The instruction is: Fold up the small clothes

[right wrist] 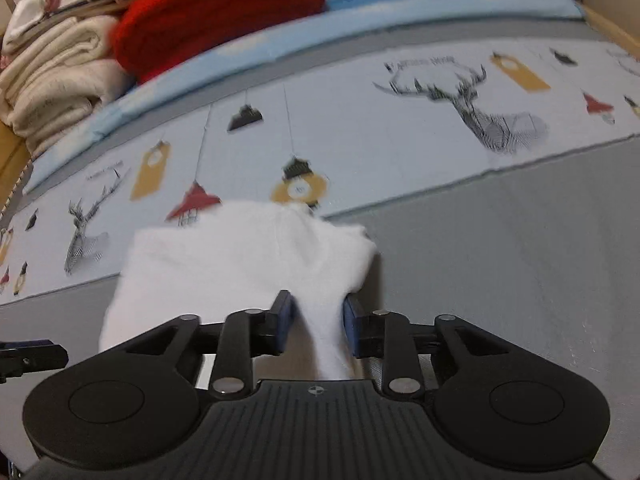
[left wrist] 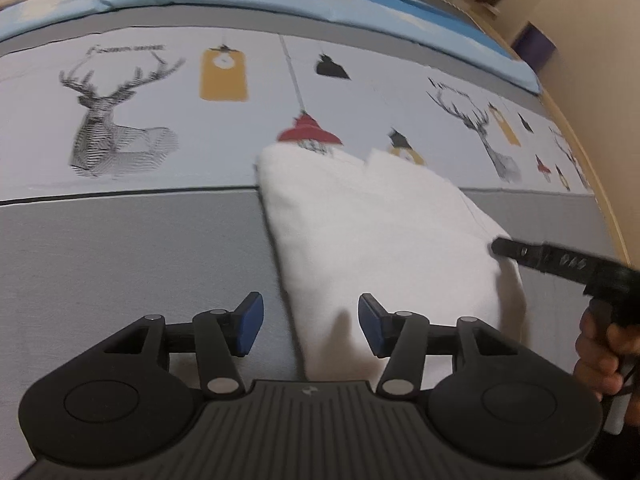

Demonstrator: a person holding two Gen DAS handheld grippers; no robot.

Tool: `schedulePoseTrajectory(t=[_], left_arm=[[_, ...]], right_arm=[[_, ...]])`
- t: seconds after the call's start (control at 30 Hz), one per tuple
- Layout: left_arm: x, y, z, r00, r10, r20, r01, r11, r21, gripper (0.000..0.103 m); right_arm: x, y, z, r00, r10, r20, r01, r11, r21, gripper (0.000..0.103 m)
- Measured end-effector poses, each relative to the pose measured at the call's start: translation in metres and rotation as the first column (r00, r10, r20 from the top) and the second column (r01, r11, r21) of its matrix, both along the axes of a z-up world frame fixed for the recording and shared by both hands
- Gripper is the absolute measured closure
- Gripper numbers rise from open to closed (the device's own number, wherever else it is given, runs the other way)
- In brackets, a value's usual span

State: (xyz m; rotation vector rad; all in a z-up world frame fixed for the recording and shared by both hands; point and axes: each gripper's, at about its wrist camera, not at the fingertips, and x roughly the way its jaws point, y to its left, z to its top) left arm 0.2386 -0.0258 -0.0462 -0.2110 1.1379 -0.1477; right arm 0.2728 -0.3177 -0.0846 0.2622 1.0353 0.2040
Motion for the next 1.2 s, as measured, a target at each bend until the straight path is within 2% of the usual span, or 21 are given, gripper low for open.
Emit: schedulePoseTrajectory(t=[0.03,0.1,0.13,0.2,0.27,0.3,0.37,0.43,0.47,0.5,0.57,0.63,0.73,0.83,0.97,1.03,1.13,1.2], left_arm=[[0.000,-0.004,-0.001,1.000,-0.019,-0.001,0.019,1.000,-0.002,0.041],[0.001,-0.009,-0.005,0.999,-0.047,-0.003,0.047,0.999,0.008,0.041],[0.001,-0.012,-0.010,0.998,-0.060,-0.018,0.060,0.998,0.017,0.041],[0.001,-0.020,-0.031,0.990,-0.098,-0.100,0.106,0.991,0.076,0.040],[-0.003,-0.032,-0.052,0.970,-0.165,-0.179,0.197,0.965,0.175,0.036],[-0.005,-0.037,-0.055,0.963,-0.198,-0.182,0.234,0.952,0.200,0.034],[-0.008,-0.040,-0.058,0.951,-0.230,-0.205,0.272,0.939,0.210,0.034],[-0.008,-0.042,-0.053,0.948,-0.253,-0.194,0.293,0.931,0.216,0.034],[-0.007,-0.040,-0.049,0.950,-0.261,-0.174,0.294,0.934,0.201,0.034],[-0.004,-0.035,-0.043,0.959,-0.243,-0.146,0.265,0.950,0.165,0.033],[0.003,-0.019,-0.033,0.986,-0.146,-0.085,0.154,0.984,0.089,0.033],[0.012,-0.001,-0.027,0.999,-0.033,-0.043,0.032,0.999,-0.007,0.033],[0.023,0.021,-0.035,0.991,0.114,-0.071,-0.121,0.985,-0.119,0.033],[0.030,0.026,-0.052,0.977,0.181,-0.114,-0.198,0.967,-0.161,0.033],[0.035,0.024,-0.071,0.970,0.196,-0.147,-0.225,0.948,-0.224,0.036],[0.038,0.018,-0.076,0.975,0.171,-0.142,-0.199,0.956,-0.216,0.048],[0.040,0.013,-0.072,0.987,0.121,-0.105,-0.139,0.973,-0.185,0.068],[0.040,0.013,-0.060,0.993,0.103,-0.055,-0.111,0.979,-0.170,0.070]], right_arm=[[-0.002,-0.006,0.001,1.000,-0.005,-0.001,0.005,0.999,0.043,0.064],[-0.005,-0.013,0.002,1.000,0.013,-0.011,-0.011,0.993,0.115,0.045],[-0.006,-0.015,-0.002,0.999,0.034,-0.037,-0.029,0.991,0.127,0.042],[-0.006,-0.011,-0.012,0.991,0.076,-0.113,-0.065,0.993,0.093,0.040],[-0.005,-0.008,-0.027,0.976,0.111,-0.186,-0.104,0.994,0.043,0.039],[-0.007,-0.007,-0.031,0.971,0.121,-0.206,-0.116,0.993,0.035,0.035],[-0.010,-0.009,-0.036,0.962,0.141,-0.232,-0.134,0.990,0.047,0.034],[-0.011,-0.010,-0.037,0.958,0.146,-0.246,-0.139,0.989,0.043,0.033],[-0.012,-0.011,-0.036,0.959,0.145,-0.245,-0.137,0.989,0.048,0.034],[-0.012,-0.012,-0.032,0.963,0.144,-0.227,-0.133,0.989,0.061,0.035],[-0.011,-0.013,-0.026,0.972,0.138,-0.189,-0.127,0.990,0.068,0.036],[-0.008,-0.015,-0.025,0.979,0.103,-0.178,-0.092,0.993,0.069,0.036],[-0.002,-0.015,-0.027,0.983,0.059,-0.176,-0.041,0.993,0.106,0.036],[0.003,-0.012,-0.035,0.980,0.022,-0.196,0.003,0.992,0.124,0.036],[0.010,-0.003,-0.042,0.973,-0.031,-0.230,0.063,0.989,0.132,0.033],[0.011,0.002,-0.045,0.970,-0.048,-0.237,0.079,0.989,0.123,0.033],[0.011,0.009,-0.045,0.971,-0.057,-0.233,0.085,0.990,0.115,0.044],[0.011,0.010,-0.043,0.971,-0.065,-0.228,0.096,0.987,0.129,0.057]])
